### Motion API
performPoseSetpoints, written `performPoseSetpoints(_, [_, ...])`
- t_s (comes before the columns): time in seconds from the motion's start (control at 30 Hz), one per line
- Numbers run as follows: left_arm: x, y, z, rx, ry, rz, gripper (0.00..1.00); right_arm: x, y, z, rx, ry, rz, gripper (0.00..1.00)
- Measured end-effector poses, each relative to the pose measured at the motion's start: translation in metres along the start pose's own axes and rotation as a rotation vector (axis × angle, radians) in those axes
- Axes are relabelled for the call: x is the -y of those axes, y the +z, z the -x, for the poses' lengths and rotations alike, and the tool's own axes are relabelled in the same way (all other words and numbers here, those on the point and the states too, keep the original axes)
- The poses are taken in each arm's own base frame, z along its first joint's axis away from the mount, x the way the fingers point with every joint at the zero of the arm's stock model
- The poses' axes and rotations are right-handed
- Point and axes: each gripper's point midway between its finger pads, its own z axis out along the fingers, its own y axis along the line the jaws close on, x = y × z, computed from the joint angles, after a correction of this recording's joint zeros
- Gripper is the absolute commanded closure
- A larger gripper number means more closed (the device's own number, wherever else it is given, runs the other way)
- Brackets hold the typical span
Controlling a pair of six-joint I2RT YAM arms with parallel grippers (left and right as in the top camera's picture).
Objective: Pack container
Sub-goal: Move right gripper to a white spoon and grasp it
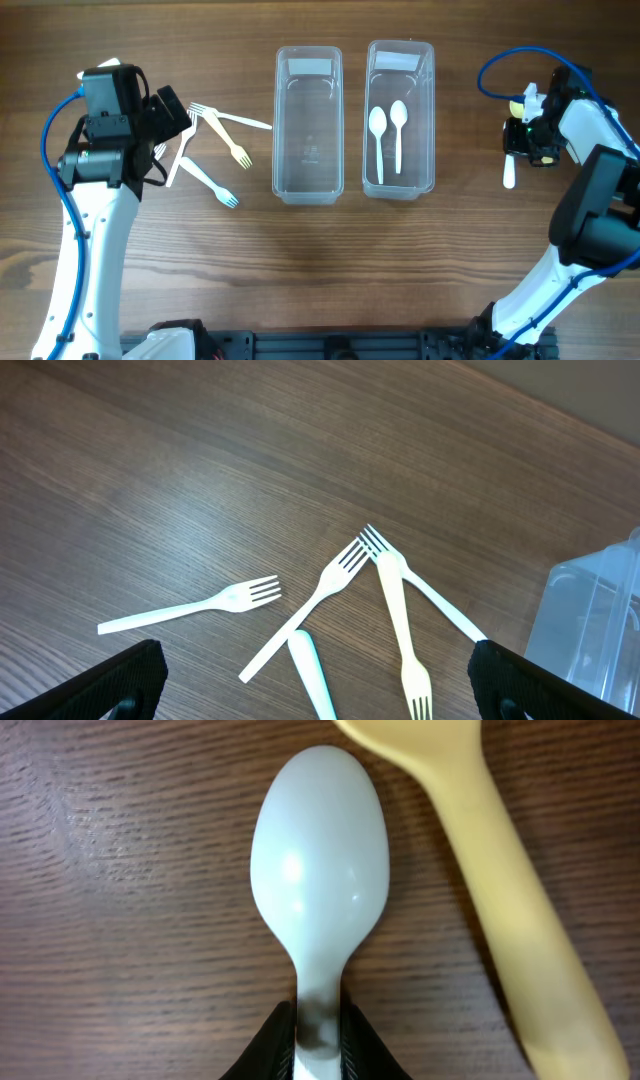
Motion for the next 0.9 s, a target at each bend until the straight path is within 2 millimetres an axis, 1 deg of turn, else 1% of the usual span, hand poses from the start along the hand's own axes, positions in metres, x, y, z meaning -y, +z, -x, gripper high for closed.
performPoseSetpoints(0.07, [0.0, 0.0, 0.0, 0.0, 0.0, 0.0, 0.0, -0.005, -0.008, 0.003, 0.018, -0.009, 0.001, 0.85])
performPoseSetpoints(0.1, [0.0, 0.0, 0.0, 0.0, 0.0, 0.0, 0.0, -0.012, -0.019, 0.007, 0.044, -0.018, 0.002, 0.86])
performPoseSetpoints(0.17, [0.0, 0.0, 0.0, 0.0, 0.0, 0.0, 0.0, -0.03, -0.05, 0.021, 0.127, -0.048, 0.007, 0.86])
performPoseSetpoints(0.23, [0.0, 0.0, 0.0, 0.0, 0.0, 0.0, 0.0, -0.049, -0.077, 0.03, 0.2, -0.079, 0.014, 0.86])
performPoseSetpoints(0.27, [0.0, 0.0, 0.0, 0.0, 0.0, 0.0, 0.0, -0.063, -0.095, 0.035, 0.246, -0.106, 0.019, 0.83])
performPoseSetpoints(0.33, [0.0, 0.0, 0.0, 0.0, 0.0, 0.0, 0.0, -0.083, -0.117, 0.039, 0.303, -0.143, 0.026, 0.79])
performPoseSetpoints(0.37, [0.0, 0.0, 0.0, 0.0, 0.0, 0.0, 0.0, -0.088, -0.124, 0.039, 0.319, -0.145, 0.02, 0.75])
performPoseSetpoints(0.4, [0.0, 0.0, 0.0, 0.0, 0.0, 0.0, 0.0, -0.089, -0.128, 0.039, 0.327, -0.141, 0.005, 0.69])
performPoseSetpoints(0.43, [0.0, 0.0, 0.0, 0.0, 0.0, 0.0, 0.0, -0.086, -0.129, 0.039, 0.327, -0.132, -0.012, 0.62])
performPoseSetpoints(0.47, [0.0, 0.0, 0.0, 0.0, 0.0, 0.0, 0.0, -0.08, -0.127, 0.039, 0.322, -0.112, -0.027, 0.57])
performPoseSetpoints(0.57, [0.0, 0.0, 0.0, 0.0, 0.0, 0.0, 0.0, -0.053, -0.114, 0.036, 0.29, -0.049, -0.071, 0.53])
performPoseSetpoints(0.6, [0.0, 0.0, 0.0, 0.0, 0.0, 0.0, 0.0, -0.037, -0.102, 0.031, 0.254, -0.015, -0.086, 0.5])
performPoseSetpoints(0.63, [0.0, 0.0, 0.0, 0.0, 0.0, 0.0, 0.0, -0.032, -0.096, 0.029, 0.239, -0.001, -0.091, 0.5])
performPoseSetpoints(0.67, [0.0, 0.0, 0.0, 0.0, 0.0, 0.0, 0.0, -0.018, -0.081, 0.023, 0.194, 0.03, -0.103, 0.49])
performPoseSetpoints(0.7, [0.0, 0.0, 0.0, 0.0, 0.0, 0.0, 0.0, -0.011, -0.07, 0.019, 0.165, 0.048, -0.106, 0.49])
performPoseSetpoints(0.77, [0.0, 0.0, 0.0, 0.0, 0.0, 0.0, 0.0, -0.003, -0.045, 0.011, 0.102, 0.068, -0.105, 0.49])
performPoseSetpoints(0.9, [0.0, 0.0, 0.0, 0.0, 0.0, 0.0, 0.0, -0.002, -0.004, -0.002, 0.009, 0.07, -0.096, 0.48])
